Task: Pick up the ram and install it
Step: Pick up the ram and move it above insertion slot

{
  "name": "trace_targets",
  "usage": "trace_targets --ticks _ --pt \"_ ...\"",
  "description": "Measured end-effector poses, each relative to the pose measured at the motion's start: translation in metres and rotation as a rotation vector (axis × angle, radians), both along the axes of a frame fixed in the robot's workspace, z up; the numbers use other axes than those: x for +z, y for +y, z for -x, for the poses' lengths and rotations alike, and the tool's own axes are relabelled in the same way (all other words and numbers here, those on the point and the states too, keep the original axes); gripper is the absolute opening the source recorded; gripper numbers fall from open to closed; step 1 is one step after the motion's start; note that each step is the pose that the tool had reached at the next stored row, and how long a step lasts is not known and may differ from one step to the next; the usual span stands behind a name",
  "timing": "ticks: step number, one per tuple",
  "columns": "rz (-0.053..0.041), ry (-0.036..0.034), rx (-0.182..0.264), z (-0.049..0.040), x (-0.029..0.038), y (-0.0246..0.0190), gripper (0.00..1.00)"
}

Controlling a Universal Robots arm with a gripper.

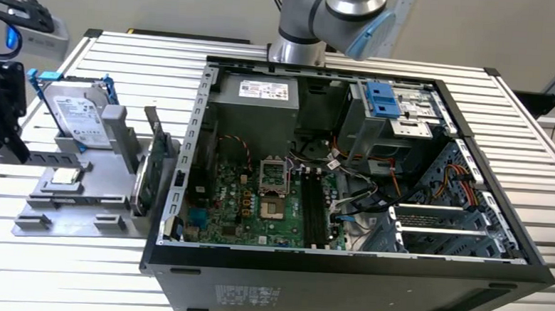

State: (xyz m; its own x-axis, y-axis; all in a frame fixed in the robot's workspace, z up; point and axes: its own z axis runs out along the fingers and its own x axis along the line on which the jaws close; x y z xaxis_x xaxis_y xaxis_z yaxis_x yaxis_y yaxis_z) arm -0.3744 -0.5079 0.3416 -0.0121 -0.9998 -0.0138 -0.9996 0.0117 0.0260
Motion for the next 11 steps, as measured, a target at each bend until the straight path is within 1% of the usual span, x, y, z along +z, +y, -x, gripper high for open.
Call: trace_targets --ticks 11 --pt "0.0001 0.0001 0.000 0.0000 0.0075 0.0000 0.00"
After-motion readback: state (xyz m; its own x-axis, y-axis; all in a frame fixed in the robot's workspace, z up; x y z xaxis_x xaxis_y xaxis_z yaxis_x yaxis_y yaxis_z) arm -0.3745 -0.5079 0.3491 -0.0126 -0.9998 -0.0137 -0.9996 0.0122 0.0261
